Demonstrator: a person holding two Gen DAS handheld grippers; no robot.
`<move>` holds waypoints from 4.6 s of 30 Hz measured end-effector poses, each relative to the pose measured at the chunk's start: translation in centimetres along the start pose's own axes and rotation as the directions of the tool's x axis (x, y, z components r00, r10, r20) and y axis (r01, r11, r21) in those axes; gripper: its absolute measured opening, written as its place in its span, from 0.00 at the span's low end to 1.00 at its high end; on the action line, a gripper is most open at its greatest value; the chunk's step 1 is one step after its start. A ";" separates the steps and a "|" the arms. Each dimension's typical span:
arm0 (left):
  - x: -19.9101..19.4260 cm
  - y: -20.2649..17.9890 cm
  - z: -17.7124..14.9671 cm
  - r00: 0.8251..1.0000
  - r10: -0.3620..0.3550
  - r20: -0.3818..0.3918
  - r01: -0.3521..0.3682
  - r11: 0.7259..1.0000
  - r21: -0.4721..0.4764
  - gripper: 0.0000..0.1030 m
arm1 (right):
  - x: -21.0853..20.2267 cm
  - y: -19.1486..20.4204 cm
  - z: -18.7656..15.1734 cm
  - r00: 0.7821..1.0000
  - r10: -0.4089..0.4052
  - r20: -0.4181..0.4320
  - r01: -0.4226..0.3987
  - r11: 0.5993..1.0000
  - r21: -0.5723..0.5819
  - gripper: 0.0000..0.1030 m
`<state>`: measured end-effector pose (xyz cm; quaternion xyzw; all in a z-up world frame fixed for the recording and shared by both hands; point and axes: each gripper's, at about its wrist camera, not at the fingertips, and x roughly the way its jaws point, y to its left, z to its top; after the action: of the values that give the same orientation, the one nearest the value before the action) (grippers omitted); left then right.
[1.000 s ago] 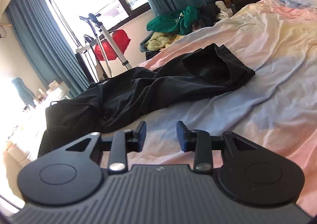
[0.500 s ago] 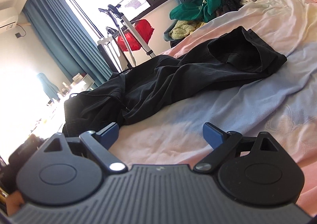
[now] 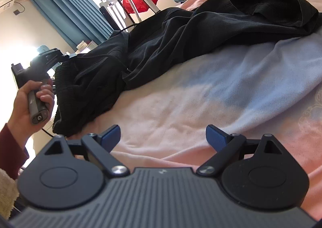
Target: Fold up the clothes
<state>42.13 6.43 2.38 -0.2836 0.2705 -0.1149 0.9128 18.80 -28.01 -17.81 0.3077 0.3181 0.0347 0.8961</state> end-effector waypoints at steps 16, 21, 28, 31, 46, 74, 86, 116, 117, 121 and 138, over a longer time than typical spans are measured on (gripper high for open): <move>-27.9 5.0 -7.2 0.982 -0.188 -0.016 0.185 0.949 0.256 0.11 | -5.0 1.4 0.4 0.982 -0.030 0.186 0.041 0.997 -0.059 0.90; -32.0 15.3 -11.5 0.990 -0.086 -0.112 0.089 0.996 0.025 0.14 | -8.6 1.9 0.1 0.975 -0.008 0.223 0.016 0.999 -0.033 0.90; -32.4 17.4 -15.3 0.967 -0.092 -0.236 0.089 0.996 -0.020 0.19 | -12.5 2.5 -0.8 0.971 0.008 0.239 0.000 0.999 -0.036 0.90; -31.5 16.2 -15.2 0.964 -0.053 -0.259 0.054 0.999 -0.001 0.25 | -12.7 2.7 -0.8 0.969 0.012 0.246 0.000 0.999 -0.049 0.90; -29.2 13.6 -17.7 0.948 0.074 -0.310 -0.032 0.990 0.137 0.94 | -10.7 5.3 -1.8 0.982 0.040 0.187 -0.013 0.990 -0.143 0.90; -26.5 22.1 -7.2 0.999 0.047 -0.020 -0.051 0.940 -0.338 0.99 | -10.3 2.7 -1.1 0.975 0.011 0.221 -0.024 0.998 0.059 0.90; -16.0 23.8 -3.9 0.995 -0.097 0.029 0.098 0.853 -0.513 0.72 | -7.7 -1.5 -0.4 0.979 0.015 0.205 -0.078 0.949 0.304 0.90; -3.1 20.0 13.5 0.902 0.416 0.117 -0.386 0.897 -0.218 0.30 | -6.5 -5.2 1.1 0.929 -0.068 0.365 -0.098 0.904 0.417 0.92; -3.4 20.4 12.8 0.905 0.410 0.112 -0.381 0.899 -0.215 0.40 | -6.3 -5.0 1.1 0.930 -0.067 0.361 -0.091 0.911 0.403 0.92; -5.6 21.0 10.5 0.922 0.380 0.074 -0.362 0.914 -0.183 0.77 | -6.3 -4.2 1.3 0.931 -0.056 0.360 -0.079 0.933 0.350 0.92; -22.0 10.3 -3.7 0.950 0.305 0.067 -0.312 0.926 0.211 1.00 | -10.6 0.0 1.0 0.941 -0.020 0.338 -0.042 0.984 0.175 0.92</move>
<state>22.45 21.07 3.23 -0.1372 0.2822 0.0058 0.9495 10.94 -31.28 -11.37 0.3905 0.1597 -0.0426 0.9056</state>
